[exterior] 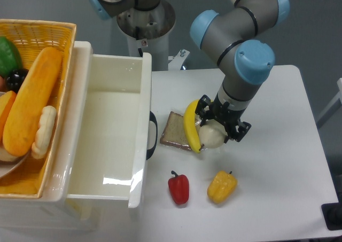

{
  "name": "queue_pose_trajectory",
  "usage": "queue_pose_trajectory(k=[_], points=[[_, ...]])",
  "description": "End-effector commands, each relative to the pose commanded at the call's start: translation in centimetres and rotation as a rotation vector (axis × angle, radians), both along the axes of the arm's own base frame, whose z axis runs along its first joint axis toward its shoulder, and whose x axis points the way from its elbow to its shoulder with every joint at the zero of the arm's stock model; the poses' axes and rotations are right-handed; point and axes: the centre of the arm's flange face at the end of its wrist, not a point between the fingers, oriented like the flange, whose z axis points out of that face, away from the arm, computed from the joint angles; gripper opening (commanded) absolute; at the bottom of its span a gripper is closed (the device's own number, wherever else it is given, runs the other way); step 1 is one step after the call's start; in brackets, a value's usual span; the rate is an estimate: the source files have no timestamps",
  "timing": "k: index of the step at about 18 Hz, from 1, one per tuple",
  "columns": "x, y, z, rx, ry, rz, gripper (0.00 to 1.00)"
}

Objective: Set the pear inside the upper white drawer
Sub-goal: 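Close the gripper around the pale pear beside the banana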

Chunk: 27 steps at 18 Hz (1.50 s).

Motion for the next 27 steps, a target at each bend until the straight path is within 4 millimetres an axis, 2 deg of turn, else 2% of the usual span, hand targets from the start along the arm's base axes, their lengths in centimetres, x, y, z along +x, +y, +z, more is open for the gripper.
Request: queue_pose_trajectory(k=[2,5,9,17,27], points=[[0.2,0.0,-0.3,-0.001,-0.005,-0.001,0.49],[-0.1,0.2,0.7,0.011,0.008,0.011,0.49],[-0.3,0.6,1.0,0.015,0.012,0.015,0.49],[0.1,0.7,0.8,0.003,0.012,0.01,0.49],[0.1,0.1,1.7,-0.019,0.044,0.003,0.49]])
